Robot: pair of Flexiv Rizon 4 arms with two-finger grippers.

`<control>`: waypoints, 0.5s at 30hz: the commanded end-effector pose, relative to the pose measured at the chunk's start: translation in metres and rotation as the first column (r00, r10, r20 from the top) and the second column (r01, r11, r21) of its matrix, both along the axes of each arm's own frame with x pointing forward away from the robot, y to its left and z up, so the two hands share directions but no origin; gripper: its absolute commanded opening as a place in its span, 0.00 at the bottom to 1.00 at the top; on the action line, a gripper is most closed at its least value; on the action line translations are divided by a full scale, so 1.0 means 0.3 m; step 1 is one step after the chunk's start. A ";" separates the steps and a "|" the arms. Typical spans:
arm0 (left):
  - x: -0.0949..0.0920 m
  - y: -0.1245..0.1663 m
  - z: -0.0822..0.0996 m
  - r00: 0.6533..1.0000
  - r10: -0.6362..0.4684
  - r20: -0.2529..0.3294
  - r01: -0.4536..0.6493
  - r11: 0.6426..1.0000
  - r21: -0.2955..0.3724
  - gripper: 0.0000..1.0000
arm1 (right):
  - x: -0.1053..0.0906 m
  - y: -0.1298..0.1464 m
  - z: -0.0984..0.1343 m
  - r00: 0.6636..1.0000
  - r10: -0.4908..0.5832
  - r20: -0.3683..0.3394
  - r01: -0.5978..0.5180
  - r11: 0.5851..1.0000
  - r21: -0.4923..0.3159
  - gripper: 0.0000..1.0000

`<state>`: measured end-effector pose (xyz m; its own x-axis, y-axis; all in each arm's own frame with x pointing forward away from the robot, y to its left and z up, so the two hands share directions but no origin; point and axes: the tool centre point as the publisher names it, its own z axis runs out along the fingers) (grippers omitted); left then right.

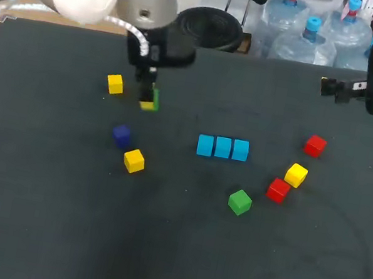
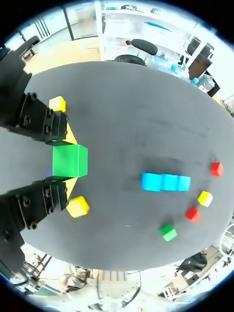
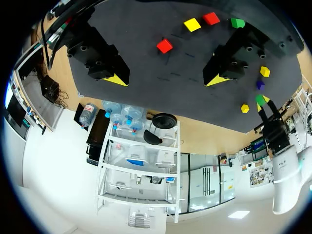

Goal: Place the blue cubes, place green cubes on the blue cubes, place the yellow cubes on the green cubes, then place the red cubes on the yellow cubes, and place purple cube on the red cubes.

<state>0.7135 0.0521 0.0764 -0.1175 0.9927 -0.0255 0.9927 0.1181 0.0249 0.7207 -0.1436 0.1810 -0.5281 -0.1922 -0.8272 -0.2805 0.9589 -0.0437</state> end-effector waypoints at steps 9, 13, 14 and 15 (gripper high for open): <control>-0.055 -0.194 0.016 0.999 -0.007 0.043 0.009 0.999 -0.043 0.00 | 0.001 -0.002 -0.009 1.000 0.003 0.009 -0.003 1.000 0.006 1.00; -0.082 -0.239 0.003 0.999 -0.036 0.029 0.038 0.998 -0.057 0.00 | 0.001 -0.002 -0.009 1.000 0.003 0.009 -0.003 1.000 0.006 1.00; -0.088 -0.250 -0.001 0.999 -0.043 0.024 0.044 0.997 -0.060 0.00 | 0.001 -0.002 -0.009 1.000 0.003 0.009 -0.003 1.000 0.006 1.00; -0.093 -0.261 -0.003 0.999 -0.046 0.017 0.047 0.996 -0.071 0.00 | 0.001 -0.002 -0.009 1.000 0.003 0.009 -0.003 1.000 0.006 1.00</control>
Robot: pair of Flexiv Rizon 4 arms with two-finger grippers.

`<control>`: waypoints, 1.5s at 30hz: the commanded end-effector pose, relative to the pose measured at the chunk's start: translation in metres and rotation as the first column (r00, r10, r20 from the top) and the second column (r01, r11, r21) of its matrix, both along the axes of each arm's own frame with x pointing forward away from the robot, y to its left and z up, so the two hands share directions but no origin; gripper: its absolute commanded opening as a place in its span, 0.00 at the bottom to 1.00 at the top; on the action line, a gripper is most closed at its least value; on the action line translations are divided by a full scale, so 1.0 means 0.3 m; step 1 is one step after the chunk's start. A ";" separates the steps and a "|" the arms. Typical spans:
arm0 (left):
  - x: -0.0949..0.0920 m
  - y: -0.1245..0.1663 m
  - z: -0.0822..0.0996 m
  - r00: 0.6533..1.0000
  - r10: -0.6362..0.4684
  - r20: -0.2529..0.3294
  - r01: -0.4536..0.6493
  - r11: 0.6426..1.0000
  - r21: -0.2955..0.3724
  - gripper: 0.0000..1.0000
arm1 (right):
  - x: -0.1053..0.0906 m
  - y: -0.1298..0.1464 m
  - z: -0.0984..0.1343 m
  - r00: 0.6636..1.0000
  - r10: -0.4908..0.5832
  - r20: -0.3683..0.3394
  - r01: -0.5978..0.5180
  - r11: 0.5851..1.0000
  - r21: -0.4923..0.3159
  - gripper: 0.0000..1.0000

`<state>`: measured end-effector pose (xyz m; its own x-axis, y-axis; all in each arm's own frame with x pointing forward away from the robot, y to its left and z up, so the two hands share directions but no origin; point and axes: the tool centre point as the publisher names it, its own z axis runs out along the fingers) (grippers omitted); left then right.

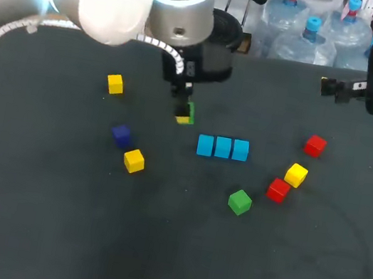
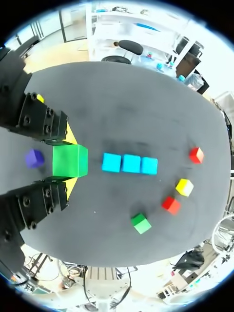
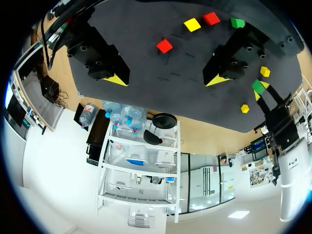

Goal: Place the blue cubes, place green cubes on the blue cubes, place the yellow cubes on the green cubes, then place the red cubes on the yellow cubes, and place purple cube on the red cubes.

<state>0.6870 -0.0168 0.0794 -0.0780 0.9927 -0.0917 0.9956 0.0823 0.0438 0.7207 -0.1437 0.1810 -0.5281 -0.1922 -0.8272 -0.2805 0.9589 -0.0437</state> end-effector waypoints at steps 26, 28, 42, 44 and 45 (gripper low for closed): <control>-0.002 -0.111 -0.016 0.999 -0.020 -0.029 0.018 0.997 -0.075 0.00 | 0.001 -0.002 -0.009 1.000 0.003 0.009 -0.003 1.000 0.006 1.00; -0.002 -0.111 -0.016 0.999 -0.020 -0.029 0.018 0.997 -0.075 0.00 | 0.001 -0.002 -0.009 1.000 0.003 0.009 -0.003 1.000 0.006 1.00; 0.016 -0.162 -0.009 0.994 -0.014 -0.106 0.020 0.999 0.050 0.00 | 0.001 -0.002 -0.009 1.000 0.003 0.009 -0.003 1.000 0.006 1.00; 0.015 -0.177 -0.018 0.993 -0.011 -0.117 0.018 0.998 0.061 0.00 | 0.001 -0.002 -0.009 1.000 0.003 0.009 -0.003 1.000 0.006 1.00; 0.014 -0.185 -0.024 0.992 -0.011 -0.122 0.019 0.998 0.066 0.00 | 0.001 -0.002 -0.009 1.000 0.003 0.009 -0.003 1.000 0.006 1.00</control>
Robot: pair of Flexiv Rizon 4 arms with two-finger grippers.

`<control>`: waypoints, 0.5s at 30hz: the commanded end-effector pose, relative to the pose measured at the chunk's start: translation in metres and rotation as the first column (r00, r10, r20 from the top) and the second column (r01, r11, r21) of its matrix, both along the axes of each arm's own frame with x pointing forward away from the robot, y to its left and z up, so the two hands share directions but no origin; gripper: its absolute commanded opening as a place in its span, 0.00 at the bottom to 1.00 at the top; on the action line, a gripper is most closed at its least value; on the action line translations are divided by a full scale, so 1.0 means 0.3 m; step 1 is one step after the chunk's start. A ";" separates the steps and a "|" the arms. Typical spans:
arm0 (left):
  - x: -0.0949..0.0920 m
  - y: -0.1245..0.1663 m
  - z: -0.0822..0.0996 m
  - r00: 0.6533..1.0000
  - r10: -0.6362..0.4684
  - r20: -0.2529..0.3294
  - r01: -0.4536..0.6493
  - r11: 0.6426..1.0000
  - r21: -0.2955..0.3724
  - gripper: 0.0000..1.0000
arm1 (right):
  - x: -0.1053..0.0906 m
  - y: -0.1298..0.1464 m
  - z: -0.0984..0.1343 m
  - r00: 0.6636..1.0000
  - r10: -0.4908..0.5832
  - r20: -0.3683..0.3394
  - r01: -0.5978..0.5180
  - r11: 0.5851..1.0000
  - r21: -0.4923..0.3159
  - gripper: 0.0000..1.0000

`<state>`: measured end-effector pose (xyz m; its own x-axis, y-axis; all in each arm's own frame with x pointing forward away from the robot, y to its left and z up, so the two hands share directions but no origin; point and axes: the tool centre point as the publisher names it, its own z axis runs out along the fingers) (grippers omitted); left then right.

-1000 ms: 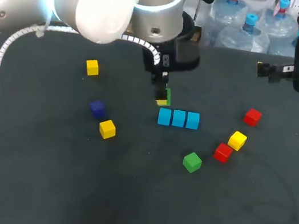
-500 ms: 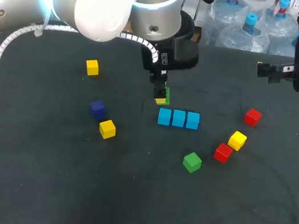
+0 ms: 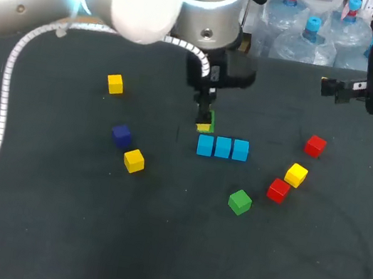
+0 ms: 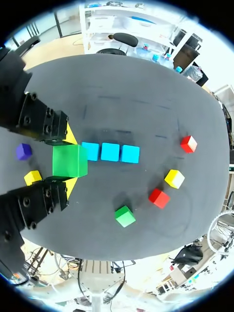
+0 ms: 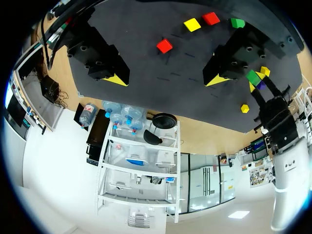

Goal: Place the blue cubes, place green cubes on the blue cubes, place the yellow cubes on the green cubes, then place the red cubes on the yellow cubes, and place purple cube on the red cubes.

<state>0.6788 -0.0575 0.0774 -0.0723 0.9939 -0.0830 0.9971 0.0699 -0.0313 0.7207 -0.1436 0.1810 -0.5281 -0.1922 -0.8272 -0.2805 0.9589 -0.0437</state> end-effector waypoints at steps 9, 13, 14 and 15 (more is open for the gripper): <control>0.046 -0.084 -0.078 0.998 -0.056 -0.021 0.057 0.995 0.082 0.00 | 0.001 -0.002 -0.009 1.000 0.003 0.009 -0.003 1.000 0.006 1.00; 0.047 -0.091 -0.091 0.996 -0.093 0.016 0.090 0.990 0.105 0.00 | 0.001 -0.002 -0.009 1.000 0.003 0.009 -0.003 1.000 0.006 1.00; 0.047 -0.093 -0.093 0.994 -0.104 0.028 0.100 0.989 0.110 0.00 | 0.001 -0.002 -0.009 1.000 0.003 0.009 -0.003 1.000 0.006 1.00; 0.046 -0.095 -0.095 0.993 -0.111 0.035 0.107 0.988 0.112 0.00 | 0.001 -0.002 -0.009 1.000 0.003 0.009 -0.003 1.000 0.006 1.00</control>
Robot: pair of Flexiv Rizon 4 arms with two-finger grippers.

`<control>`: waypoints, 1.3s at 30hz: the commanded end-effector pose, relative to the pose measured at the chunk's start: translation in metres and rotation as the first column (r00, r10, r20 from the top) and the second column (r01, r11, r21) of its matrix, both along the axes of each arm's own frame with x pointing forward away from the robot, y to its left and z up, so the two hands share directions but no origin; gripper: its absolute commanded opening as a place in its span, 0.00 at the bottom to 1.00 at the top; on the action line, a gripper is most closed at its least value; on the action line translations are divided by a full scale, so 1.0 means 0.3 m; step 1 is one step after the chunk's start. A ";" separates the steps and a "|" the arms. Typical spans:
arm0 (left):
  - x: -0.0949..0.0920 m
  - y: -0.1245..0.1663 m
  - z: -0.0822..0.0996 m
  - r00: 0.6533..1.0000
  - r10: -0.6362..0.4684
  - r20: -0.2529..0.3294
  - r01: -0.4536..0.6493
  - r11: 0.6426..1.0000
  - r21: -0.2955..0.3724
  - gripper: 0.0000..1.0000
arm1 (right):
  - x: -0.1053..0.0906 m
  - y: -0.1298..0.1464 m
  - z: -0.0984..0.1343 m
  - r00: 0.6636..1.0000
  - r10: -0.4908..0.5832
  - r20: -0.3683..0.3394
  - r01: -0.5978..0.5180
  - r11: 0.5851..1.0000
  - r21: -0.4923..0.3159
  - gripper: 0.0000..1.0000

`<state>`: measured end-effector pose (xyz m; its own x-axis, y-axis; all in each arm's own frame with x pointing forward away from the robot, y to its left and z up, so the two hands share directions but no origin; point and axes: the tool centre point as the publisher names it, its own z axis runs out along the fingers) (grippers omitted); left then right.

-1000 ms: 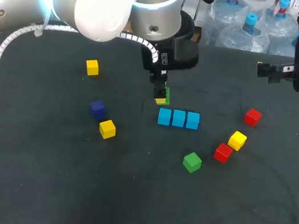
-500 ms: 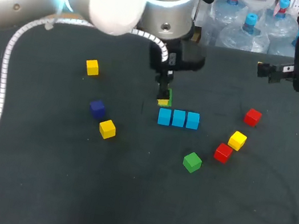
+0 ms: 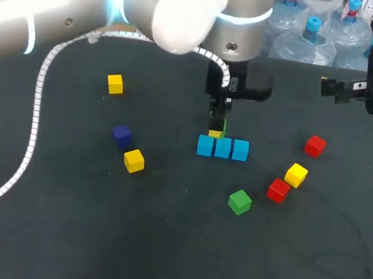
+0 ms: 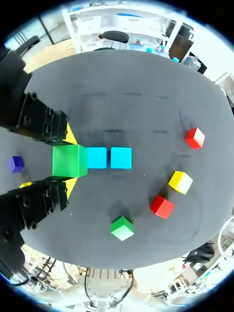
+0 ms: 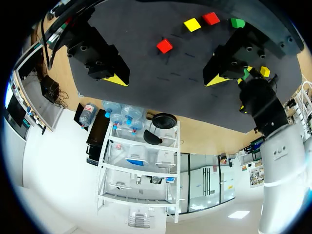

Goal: Place the blue cubes, place green cubes on the blue cubes, place the yellow cubes on the green cubes, then place the red cubes on the yellow cubes, and place purple cube on the red cubes.

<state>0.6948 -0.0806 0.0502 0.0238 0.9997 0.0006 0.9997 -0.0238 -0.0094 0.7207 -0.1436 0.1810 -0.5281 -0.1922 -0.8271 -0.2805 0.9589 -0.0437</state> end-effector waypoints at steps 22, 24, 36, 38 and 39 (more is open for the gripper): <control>-0.015 0.024 -0.046 0.999 -0.019 0.030 0.018 0.999 0.031 0.00 | 0.001 -0.002 -0.009 1.000 0.003 0.009 -0.003 1.000 0.006 1.00; -0.016 0.023 -0.049 0.999 -0.017 0.030 0.016 0.999 0.030 0.00 | 0.001 -0.002 -0.009 1.000 0.003 0.009 -0.003 1.000 0.006 1.00; -0.022 0.014 -0.069 1.000 0.008 0.018 -0.008 1.000 0.019 0.00 | 0.001 -0.002 -0.009 1.000 0.003 0.009 -0.003 1.000 0.006 1.00; -0.020 0.013 -0.071 1.000 0.010 0.017 -0.010 1.000 0.017 0.00 | 0.001 -0.002 -0.009 1.000 0.003 0.009 -0.003 1.000 0.006 1.00; -0.019 0.012 -0.073 1.000 0.011 0.017 -0.011 1.000 0.017 0.00 | 0.001 -0.002 -0.009 1.000 0.003 0.009 -0.003 1.000 0.006 1.00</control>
<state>0.6880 -0.0761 0.0299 0.0137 0.9998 0.0174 0.9999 -0.0138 0.0081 0.7207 -0.1436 0.1810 -0.5281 -0.1922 -0.8272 -0.2805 0.9589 -0.0437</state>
